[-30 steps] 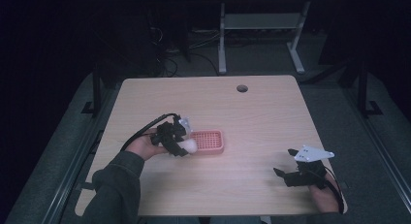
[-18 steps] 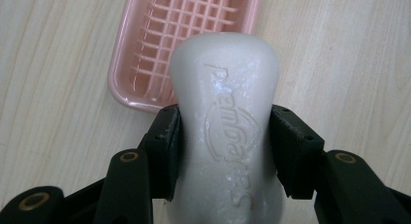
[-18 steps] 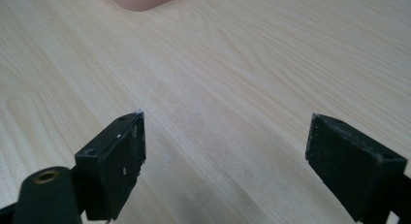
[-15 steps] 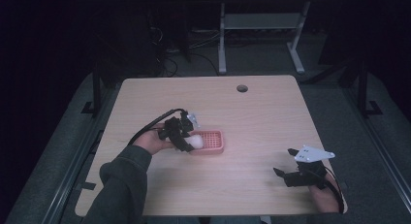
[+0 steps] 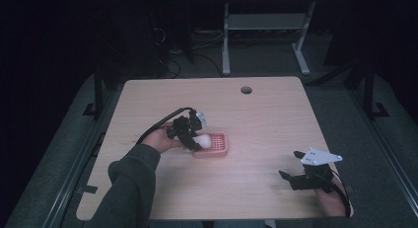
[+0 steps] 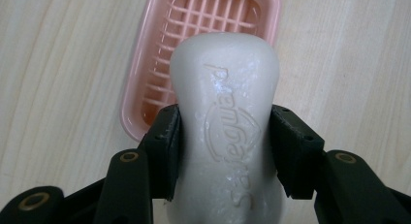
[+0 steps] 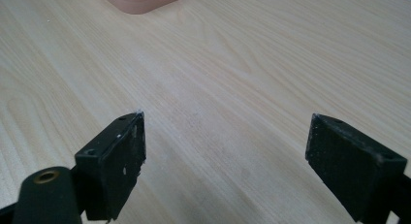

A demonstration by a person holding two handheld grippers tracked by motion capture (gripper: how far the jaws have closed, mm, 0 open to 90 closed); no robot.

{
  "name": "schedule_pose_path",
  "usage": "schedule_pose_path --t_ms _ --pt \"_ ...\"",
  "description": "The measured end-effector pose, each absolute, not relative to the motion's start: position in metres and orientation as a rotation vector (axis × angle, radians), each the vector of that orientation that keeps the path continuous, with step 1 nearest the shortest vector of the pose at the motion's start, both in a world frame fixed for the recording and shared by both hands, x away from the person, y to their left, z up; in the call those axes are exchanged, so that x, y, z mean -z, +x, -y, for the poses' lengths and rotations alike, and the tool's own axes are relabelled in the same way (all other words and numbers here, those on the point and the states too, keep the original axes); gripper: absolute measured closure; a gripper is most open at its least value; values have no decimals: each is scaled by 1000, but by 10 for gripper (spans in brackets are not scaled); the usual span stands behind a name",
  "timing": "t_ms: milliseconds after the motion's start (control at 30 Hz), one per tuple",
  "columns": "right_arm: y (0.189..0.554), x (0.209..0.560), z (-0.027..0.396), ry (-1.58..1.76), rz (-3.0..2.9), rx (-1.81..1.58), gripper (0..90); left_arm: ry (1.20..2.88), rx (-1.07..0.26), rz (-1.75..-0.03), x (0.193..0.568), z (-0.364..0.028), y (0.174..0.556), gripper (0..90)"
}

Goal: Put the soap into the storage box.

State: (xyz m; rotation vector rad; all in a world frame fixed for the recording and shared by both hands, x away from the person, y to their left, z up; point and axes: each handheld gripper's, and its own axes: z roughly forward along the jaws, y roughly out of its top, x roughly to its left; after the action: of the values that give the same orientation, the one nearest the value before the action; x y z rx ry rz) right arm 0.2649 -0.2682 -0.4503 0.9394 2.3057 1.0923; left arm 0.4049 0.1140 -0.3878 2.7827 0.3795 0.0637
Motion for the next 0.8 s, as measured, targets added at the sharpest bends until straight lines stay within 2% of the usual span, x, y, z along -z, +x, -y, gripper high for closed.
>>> schedule_pose_path --t_ms 800 --pt "265 450 270 945 -2300 -1100 138 2772 -57 -378 399 -85 424 491"
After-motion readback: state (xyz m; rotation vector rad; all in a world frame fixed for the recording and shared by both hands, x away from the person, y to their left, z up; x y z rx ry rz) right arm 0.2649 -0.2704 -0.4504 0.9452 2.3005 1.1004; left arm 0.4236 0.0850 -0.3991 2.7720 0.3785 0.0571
